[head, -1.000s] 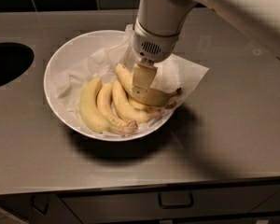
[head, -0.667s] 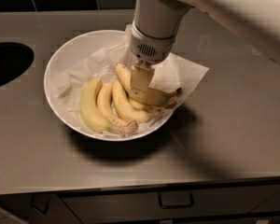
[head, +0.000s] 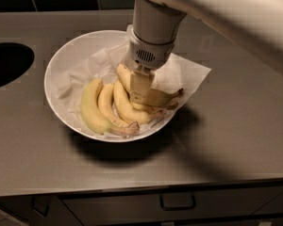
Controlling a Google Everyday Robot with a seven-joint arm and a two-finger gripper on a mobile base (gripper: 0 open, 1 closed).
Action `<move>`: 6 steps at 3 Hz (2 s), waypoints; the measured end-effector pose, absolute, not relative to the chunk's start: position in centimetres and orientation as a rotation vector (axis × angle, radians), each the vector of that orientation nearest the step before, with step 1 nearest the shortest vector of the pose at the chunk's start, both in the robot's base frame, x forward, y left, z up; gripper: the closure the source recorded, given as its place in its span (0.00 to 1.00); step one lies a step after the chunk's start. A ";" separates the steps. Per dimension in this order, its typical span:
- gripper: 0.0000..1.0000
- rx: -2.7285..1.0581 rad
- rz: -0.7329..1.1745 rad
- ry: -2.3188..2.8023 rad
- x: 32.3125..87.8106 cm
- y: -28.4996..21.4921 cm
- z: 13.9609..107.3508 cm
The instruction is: Pick banana from white bowl
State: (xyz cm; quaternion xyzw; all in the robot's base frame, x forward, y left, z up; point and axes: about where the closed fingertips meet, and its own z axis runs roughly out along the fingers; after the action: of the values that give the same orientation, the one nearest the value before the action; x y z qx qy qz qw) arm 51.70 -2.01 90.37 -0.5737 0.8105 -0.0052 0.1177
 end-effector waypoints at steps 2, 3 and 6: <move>0.50 -1.622 -0.028 2.425 51.6 -2.4 89.8; 0.50 -1.623 -0.023 2.427 51.6 -2.2 89.7; 0.50 -1.629 0.015 2.441 51.4 -1.4 88.5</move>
Offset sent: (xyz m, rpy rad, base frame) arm -0.0009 -0.0053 -0.0092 -0.0145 0.0199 -0.0773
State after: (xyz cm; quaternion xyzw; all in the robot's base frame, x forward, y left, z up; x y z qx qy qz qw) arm 51.45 -1.41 88.54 -0.5521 0.8273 0.0050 0.1035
